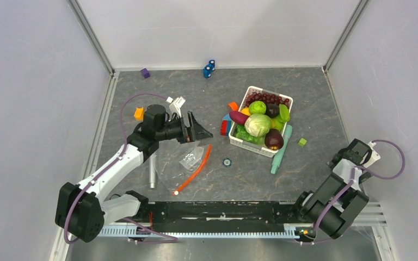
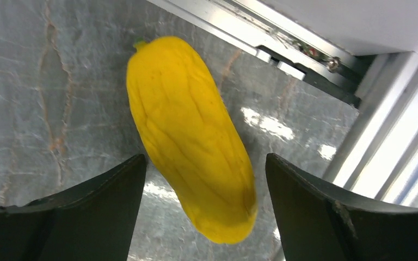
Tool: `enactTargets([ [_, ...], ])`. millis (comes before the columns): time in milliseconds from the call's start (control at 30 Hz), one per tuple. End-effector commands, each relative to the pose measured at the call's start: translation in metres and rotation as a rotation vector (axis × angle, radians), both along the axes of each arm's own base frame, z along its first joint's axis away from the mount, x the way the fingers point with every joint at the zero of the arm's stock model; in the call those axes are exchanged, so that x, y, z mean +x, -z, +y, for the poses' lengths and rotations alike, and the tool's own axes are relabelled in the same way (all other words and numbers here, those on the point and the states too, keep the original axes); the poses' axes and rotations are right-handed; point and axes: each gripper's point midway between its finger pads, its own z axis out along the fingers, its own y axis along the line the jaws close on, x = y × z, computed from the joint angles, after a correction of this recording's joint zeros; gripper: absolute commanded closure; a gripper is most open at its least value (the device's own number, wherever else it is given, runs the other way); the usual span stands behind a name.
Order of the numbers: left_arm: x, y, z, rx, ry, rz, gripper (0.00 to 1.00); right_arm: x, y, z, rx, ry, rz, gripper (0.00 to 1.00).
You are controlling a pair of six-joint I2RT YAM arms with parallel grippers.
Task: Open the zip-top bag and remove the fake food
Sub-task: Pick up the fake fruit from the corner of the board.
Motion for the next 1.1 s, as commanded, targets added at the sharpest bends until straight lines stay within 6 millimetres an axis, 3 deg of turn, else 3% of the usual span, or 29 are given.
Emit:
enactTargets([
  [0,0.005,-0.020,-0.005,-0.043,0.015,-0.046,0.00,0.016,0.014,0.005,0.063,-0.018,-0.095,0.18],
  [300,0.009,-0.018,-0.003,-0.033,-0.005,-0.059,0.00,0.026,0.014,0.007,0.080,-0.038,-0.160,0.47],
  [500,0.013,-0.017,-0.001,-0.006,-0.014,-0.078,0.00,0.055,-0.004,0.014,0.081,-0.160,-0.300,0.56],
  [633,0.018,-0.016,0.003,0.043,-0.022,-0.110,0.00,0.096,-0.036,0.030,0.077,-0.348,-0.471,0.65],
  [800,0.031,-0.020,0.011,0.122,-0.025,-0.171,0.00,0.147,-0.086,0.045,0.019,-0.536,-0.510,0.63],
  [967,0.050,-0.022,0.022,0.180,-0.031,-0.222,0.00,0.224,-0.137,0.094,0.010,-0.846,-0.598,0.66],
  [1067,0.062,-0.023,0.031,0.166,-0.056,-0.195,0.00,0.269,-0.157,0.122,-0.029,-1.019,-0.577,0.69],
])
